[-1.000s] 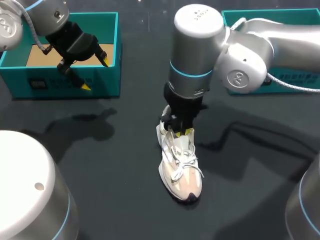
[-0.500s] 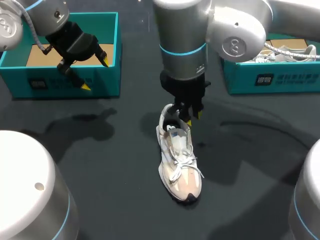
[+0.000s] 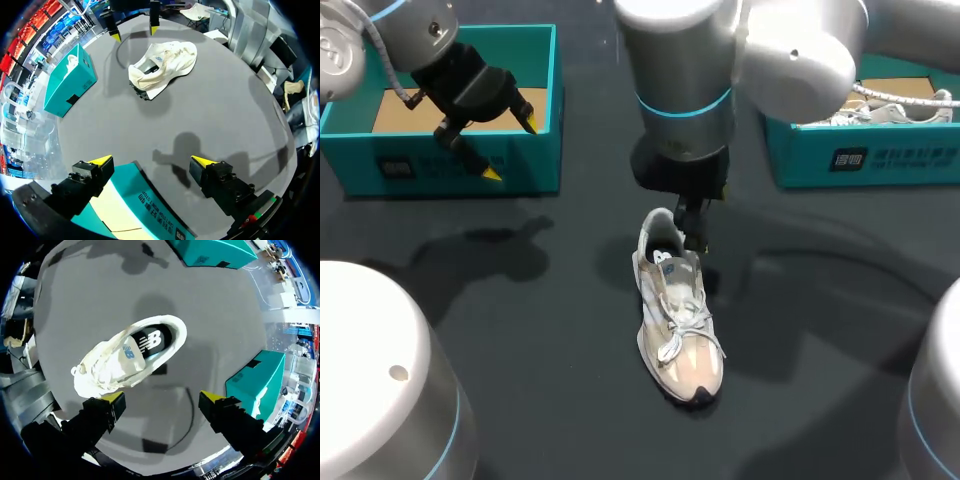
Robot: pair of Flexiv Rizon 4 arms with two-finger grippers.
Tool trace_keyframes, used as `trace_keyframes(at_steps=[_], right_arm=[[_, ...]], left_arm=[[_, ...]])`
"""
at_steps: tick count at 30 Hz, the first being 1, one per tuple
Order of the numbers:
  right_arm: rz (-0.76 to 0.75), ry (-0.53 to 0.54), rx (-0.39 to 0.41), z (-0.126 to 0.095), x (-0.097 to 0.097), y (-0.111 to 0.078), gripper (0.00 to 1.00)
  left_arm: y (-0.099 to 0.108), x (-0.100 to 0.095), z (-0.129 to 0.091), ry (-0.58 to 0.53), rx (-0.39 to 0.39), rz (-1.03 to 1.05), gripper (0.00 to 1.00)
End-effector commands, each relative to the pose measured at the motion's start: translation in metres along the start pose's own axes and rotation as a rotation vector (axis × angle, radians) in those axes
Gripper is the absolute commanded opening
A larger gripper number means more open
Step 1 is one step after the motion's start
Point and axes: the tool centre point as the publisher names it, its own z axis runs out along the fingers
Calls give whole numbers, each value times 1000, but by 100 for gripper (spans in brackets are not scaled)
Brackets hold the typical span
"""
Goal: Take the shoe out of the shoebox, open the shoe tongue, remove and reinsert the insole, then place the shoe into the shoebox
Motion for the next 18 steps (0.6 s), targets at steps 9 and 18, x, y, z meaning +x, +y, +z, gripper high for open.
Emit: trace_keyframes(at_steps=[9, 18], right_arm=[[-595, -80, -182, -13, -1, 8, 100], [-671, -114, -230, -12, -7, 37, 100]], left_arm=[[0, 1, 0, 0, -2, 0, 100], [0, 1, 0, 0, -2, 0, 100]])
